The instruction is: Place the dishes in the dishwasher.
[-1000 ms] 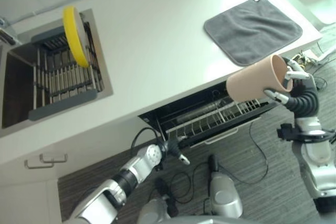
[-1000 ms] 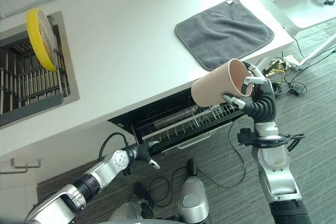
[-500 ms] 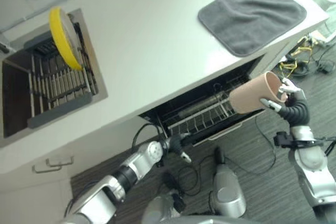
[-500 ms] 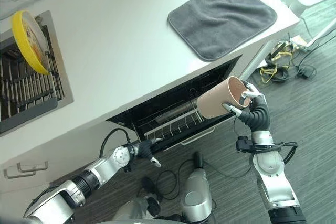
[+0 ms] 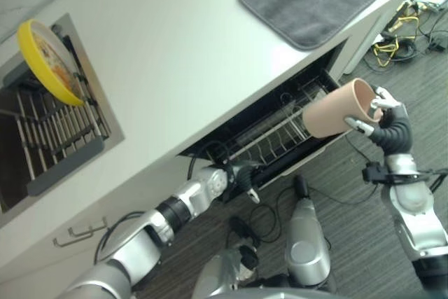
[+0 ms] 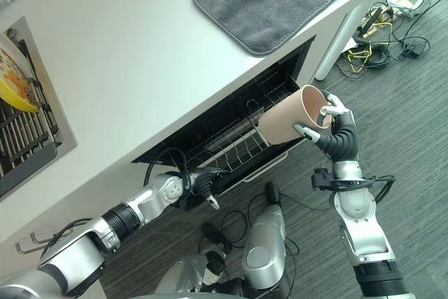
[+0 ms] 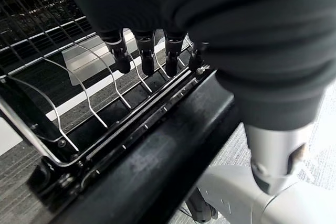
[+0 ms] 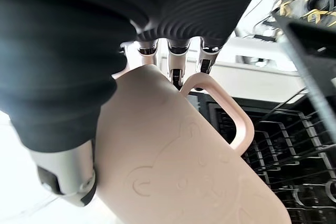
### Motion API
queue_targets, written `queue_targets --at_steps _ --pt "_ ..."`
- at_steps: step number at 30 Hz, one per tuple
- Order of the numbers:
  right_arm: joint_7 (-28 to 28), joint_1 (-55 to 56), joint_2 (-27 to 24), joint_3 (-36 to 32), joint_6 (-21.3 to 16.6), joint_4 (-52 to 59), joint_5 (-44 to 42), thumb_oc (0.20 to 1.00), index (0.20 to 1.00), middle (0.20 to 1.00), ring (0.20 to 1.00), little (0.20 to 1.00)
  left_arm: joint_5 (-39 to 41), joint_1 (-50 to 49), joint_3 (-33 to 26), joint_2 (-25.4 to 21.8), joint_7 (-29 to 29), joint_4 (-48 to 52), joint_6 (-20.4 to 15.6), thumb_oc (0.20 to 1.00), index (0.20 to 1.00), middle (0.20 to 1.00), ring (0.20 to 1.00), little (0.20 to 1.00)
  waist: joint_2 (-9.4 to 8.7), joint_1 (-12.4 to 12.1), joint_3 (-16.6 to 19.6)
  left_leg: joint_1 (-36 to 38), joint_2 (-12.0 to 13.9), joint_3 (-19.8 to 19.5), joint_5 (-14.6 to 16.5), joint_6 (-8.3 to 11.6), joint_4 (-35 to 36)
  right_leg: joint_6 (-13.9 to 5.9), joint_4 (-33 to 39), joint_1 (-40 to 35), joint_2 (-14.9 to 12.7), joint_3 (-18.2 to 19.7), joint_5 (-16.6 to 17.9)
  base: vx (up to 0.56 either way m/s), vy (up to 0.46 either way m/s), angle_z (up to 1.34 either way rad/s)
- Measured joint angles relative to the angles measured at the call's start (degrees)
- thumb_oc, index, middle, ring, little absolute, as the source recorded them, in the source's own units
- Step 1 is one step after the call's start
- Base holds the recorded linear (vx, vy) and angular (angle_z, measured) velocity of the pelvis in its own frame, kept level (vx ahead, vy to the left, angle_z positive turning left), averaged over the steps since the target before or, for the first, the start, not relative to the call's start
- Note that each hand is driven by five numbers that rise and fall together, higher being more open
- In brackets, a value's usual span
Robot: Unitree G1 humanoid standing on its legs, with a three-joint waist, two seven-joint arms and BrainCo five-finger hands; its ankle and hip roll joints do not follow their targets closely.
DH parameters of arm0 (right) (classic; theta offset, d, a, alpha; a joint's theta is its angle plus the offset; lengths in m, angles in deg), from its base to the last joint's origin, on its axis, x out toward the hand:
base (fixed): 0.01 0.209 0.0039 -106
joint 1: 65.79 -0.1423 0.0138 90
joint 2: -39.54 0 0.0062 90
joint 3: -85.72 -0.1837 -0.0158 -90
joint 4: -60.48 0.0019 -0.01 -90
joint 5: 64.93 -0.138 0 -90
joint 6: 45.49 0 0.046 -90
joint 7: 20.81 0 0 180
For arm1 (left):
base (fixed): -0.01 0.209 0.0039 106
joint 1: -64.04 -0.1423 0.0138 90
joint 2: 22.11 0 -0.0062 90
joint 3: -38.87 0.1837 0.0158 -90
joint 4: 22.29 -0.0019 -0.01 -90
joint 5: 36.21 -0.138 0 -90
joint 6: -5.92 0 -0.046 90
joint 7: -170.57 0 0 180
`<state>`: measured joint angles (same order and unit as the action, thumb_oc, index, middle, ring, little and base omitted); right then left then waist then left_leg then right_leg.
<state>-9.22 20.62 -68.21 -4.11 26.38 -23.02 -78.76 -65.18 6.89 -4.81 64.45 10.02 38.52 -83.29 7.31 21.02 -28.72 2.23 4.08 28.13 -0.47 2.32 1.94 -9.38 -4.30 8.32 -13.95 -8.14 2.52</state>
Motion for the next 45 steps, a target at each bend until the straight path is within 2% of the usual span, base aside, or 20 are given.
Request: queue_targets --at_steps 6,10,11,13,14,16,18,19,20,22,24,25,29,33,34,35,37,38,45 --pt "0.1 -1.72 -0.7 1.48 0.0 0.01 0.22 0.2 0.2 0.2 0.2 0.2 0.0 -0.75 0.16 0.98 -0.01 0.2 0.32 1.0 1.0 1.0 1.0 1.0 0.06 -1.57 0.06 0.01 -0.05 -0.7 0.0 -0.01 -0.12 0.04 -0.67 -0.09 -0.22 -0.43 0.02 0.01 -0.005 0.04" --pt "0.17 -5.04 -0.72 1.8 0.28 0.05 1.5 0.2 0.2 0.2 0.2 0.2 -3.71 -0.65 0.8 1.5 -0.03 -0.11 0.4 1.0 1.0 1.0 1.0 1.0 -0.16 -2.08 0.18 -0.06 0.39 -0.68 -0.01 -0.01 -0.81 0.26 -0.94 -0.11 0.05 -0.34 0.18 0.02 -0.06 -0.01" --pt "0.23 -9.03 -0.62 3.31 2.66 -3.24 1.43 0.2 0.2 0.2 0.2 0.2 -3.75 -0.79 0.89 1.1 0.18 -0.07 0.62 1.0 1.0 1.0 1.0 1.0 -0.8 -3.19 0.41 -0.27 0.96 -0.74 0.01 -0.01 -1.6 0.51 -1.45 -0.04 0.34 -0.31 0.11 0.03 -0.181 0.0" --pt "0.3 -14.84 -0.14 4.63 4.21 -9.99 1.0 0.2 0.2 0.2 0.2 0.2 -3.76 -0.73 1.51 1.12 0.55 -0.01 0.72 1.0 1.0 1.0 1.0 1.0 -1.24 -5.04 0.72 -0.45 1.78 -1.21 0.01 0.03 -2.5 1.03 -2.08 -0.18 0.63 -0.75 -0.13 0.01 -0.103 0.13" --pt "0.52 -18.82 0.77 4.69 5.93 -17.85 0.04 0.2 0.2 0.2 0.2 0.2 -3.76 -0.36 1.58 1.15 1.28 0.14 0.79 1.0 1.0 1.0 1.0 1.0 -1.58 -6.55 1.21 -1.42 2.46 -2.49 -0.04 0.12 -3.56 1.58 -2.34 -0.29 0.96 -1.81 -0.19 -0.03 -0.12 0.29" --pt "-0.08 -18.76 -0.05 4.3 10.41 -19.64 -0.4 0.2 0.2 0.2 0.2 0.2 -3.98 -0.4 1.28 -0.16 3.18 2.06 0.81 1.0 1.0 1.0 1.0 1.0 -1.91 -7.97 1.36 -2.41 2.23 -3.08 -0.07 0.1 -4.2 1.83 -2.66 0.02 0.61 -2.17 0.16 -0.03 -0.131 0.23" --pt "-1.31 -20.84 -4.96 4.33 15.92 -22.38 2.49 0.2 0.2 0.2 0.2 0.2 -6.0 0.88 3.09 -2.15 5.85 4.69 0.63 1.0 1.0 1.0 1.0 1.0 -2.87 -8.93 1.88 -3.77 2.64 -4.33 -0.08 0.05 -5.56 1.89 -2.87 0.1 0.53 -3.46 0.26 -0.05 -0.115 0.23" --pt "-1.34 -20.9 -5.28 4.16 16.15 -22.46 2.62 0.2 0.2 0.2 0.2 0.2 -6.0 0.89 3.1 -2.2 5.85 4.77 0.63 1.0 1.0 1.0 1.0 1.0 -2.9 -8.95 1.89 -3.96 2.67 -4.48 -0.07 0.04 -5.73 1.89 -2.87 0.12 0.53 -3.56 0.26 -0.06 -0.147 0.22" --pt "-2.96 -24.21 -8.34 5.41 17.34 -29.96 4.2 0.2 0.2 0.2 0.2 0.2 -6.01 0.97 3.29 -3.09 7.04 6.29 0.63 1.0 1.0 1.0 1.0 1.0 -3.33 -9.98 1.91 -4.57 2.88 -5.14 -0.06 0.01 -6.32 2.01 -3.04 0.26 0.73 -3.9 0.34 -0.04 -0.121 0.11" --pt "-2.54 -25.92 -9.9 5.64 19.05 -33.39 6.01 0.2 0.2 0.2 0.2 0.2 -5.99 0.89 3.3 -3.35 7.28 7.04 0.59 1.0 1.0 1.0 1.0 1.0 -3.57 -10.56 1.96 -5.08 2.95 -5.84 -0.07 0.02 -6.72 2.1 -3.14 0.2 0.63 -4.62 0.29 -0.03 -0.052 0.17" --pt "-2.64 -26.17 -9.48 6.13 19.05 -33.39 6.46 0.2 0.2 0.2 0.2 0.2 -6.0 1.21 3.34 -3.31 7.79 7.08 0.28 1.0 1.0 1.0 1.0 1.0 -3.66 -10.66 1.93 -5.23 2.79 -5.85 0.04 -0.11 -6.97 2.1 -3.17 0.15 0.39 -4.78 0.29 -0.03 -0.049 0.1" --pt "-2.4 -28.39 -9.36 7.5 20.04 -40.17 6.46 0.2 0.2 0.2 0.2 0.2 -6.0 1.61 4.01 -3.36 7.79 7.07 0.25 1.0 1.0 1.0 1.0 1.0 -3.75 -11.38 1.92 -5.32 2.89 -6.06 0.04 -0.11 -7.18 2.14 -3.47 0.18 0.4 -4.92 0.26 -0.05 -0.047 0.03" --pt "-2.54 -29.81 -9.36 8.66 21.97 -43.71 10.66 0.2 0.2 0.2 0.2 0.2 -5.98 2.67 4.53 -3.77 7.81 7.04 -0.32 1.0 1.0 1.0 1.0 1.0 -3.83 -11.91 1.86 -6.58 2.84 -6.56 0.02 -0.15 -7.73 2.2 -3.73 1.13 0.26 -5.12 0.28 -0.05 -0.033 0.05" --pt "-3.55 -35.2 -9.35 15.03 22.79 -49.02 13.37 0.2 0.2 0.2 0.2 0.2 -5.97 4.32 5.47 -4.17 7.78 7.05 -0.66 1.0 1.0 1.0 1.0 1.0 -3.83 -12.55 1.62 -8.74 2.7 -7.13 -0.1 -0.27 -8.16 2.28 -4.08 3.01 -0.04 -5.37 0.48 -0.08 -0.004 0.06" --pt "-3.99 -36.36 -9.31 16.72 22.81 -49.6 15.64 0.2 0.2 0.2 0.2 0.2 -5.97 5.15 5.5 -4.2 7.77 7.04 -0.88 1.0 1.0 1.0 1.0 1.0 -3.76 -12.76 0.56 -8.97 2.62 -7.2 -0.22 -0.36 -8.47 2.29 -4.4 3.18 -0.17 -5.44 0.51 -0.05 -0.019 0.09" --pt "-4.7 -37.86 -9.11 19.78 22.68 -49.77 18.77 0.2 0.2 0.2 0.2 0.2 -5.97 6.35 5.54 -4.13 7.7 7.06 -1.4 1.0 1.0 1.0 1.0 1.0 -3.44 -13.18 -1.11 -9.29 2.36 -7.28 -0.13 -0.47 -8.88 2.28 -4.74 3.43 -0.56 -5.45 0.48 -0.07 -0.021 0.06" --pt "-4.86 -39.1 -8.78 20.38 22.38 -50.18 23.16 0.2 0.2 0.2 0.2 0.2 -5.97 6.68 5.51 -4.29 7.57 7.05 -2.03 1.0 1.0 1.0 1.0 1.0 -3.35 -13.74 -1.57 -9.73 2.3 -7.44 -0.14 -0.49 -8.9 2.29 -4.81 3.8 -0.58 -5.46 0.49 -0.06 -0.009 0.03" --pt "-4.83 -42.28 -9.09 23.68 22.29 -52.04 25.64 0.2 0.2 0.2 0.2 0.2 -5.96 7.31 6.05 -4.38 7.59 7.04 -2.12 1.0 1.0 1.0 1.0 1.0 -3.08 -13.87 -1.72 -10.07 2.23 -7.69 -0.14 -0.49 -8.9 2.28 -4.79 4.04 -0.59 -5.57 0.49 -0.05 -0.006 0.03" --pt "-4.9 -46.52 -9.01 26.72 22.66 -53.94 27.42 0.2 0.2 0.2 0.2 0.2 -5.92 8.65 7.61 -5.67 7.72 8.19 -2.87 1.0 1.0 1.0 1.0 1.0 -1.32 -14.96 -2.38 -10.39 1.73 -8.48 -0.16 -0.52 -8.84 2.29 -4.87 4.03 -1.2 -6.46 0.48 -0.03 0.007 0.05"
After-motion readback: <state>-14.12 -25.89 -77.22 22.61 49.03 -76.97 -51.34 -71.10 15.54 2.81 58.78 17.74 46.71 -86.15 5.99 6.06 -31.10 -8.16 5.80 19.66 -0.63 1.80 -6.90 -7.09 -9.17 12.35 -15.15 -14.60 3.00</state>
